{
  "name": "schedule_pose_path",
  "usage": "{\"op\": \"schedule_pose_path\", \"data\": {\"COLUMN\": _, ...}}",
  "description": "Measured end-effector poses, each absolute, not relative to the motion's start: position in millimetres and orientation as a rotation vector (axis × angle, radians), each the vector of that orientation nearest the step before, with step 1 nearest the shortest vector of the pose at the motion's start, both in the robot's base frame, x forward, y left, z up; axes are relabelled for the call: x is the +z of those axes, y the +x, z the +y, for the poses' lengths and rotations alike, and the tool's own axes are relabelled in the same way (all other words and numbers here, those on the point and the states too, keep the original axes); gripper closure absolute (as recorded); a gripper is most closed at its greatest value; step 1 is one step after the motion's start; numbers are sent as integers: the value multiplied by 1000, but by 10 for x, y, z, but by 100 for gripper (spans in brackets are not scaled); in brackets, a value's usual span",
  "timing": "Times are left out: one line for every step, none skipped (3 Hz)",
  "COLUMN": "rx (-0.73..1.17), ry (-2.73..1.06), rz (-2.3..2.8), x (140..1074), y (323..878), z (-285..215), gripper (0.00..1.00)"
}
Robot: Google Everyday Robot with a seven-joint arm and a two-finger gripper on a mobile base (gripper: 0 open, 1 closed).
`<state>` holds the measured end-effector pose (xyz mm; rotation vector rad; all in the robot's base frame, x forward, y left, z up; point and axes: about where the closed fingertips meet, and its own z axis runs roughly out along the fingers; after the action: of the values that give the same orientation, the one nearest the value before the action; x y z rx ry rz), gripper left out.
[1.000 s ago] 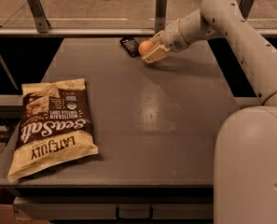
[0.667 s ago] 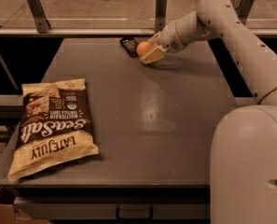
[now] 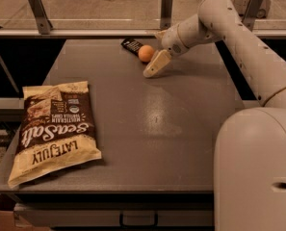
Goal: Move orange near rxbar chocolate
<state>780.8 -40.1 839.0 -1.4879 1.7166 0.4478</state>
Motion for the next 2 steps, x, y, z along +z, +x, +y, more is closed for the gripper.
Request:
{"op": "schedule_pose_path", "data": {"rx": 448, "ry": -1485, "rz": 1719, "x": 8390, "y": 7803, "z": -410, "gripper": 0}}
{"op": "schedule_pose_path", "data": {"rx": 447, "ry": -1473, "rz": 1706, "x": 8543, "y": 7671, "z": -625, "gripper": 0}}
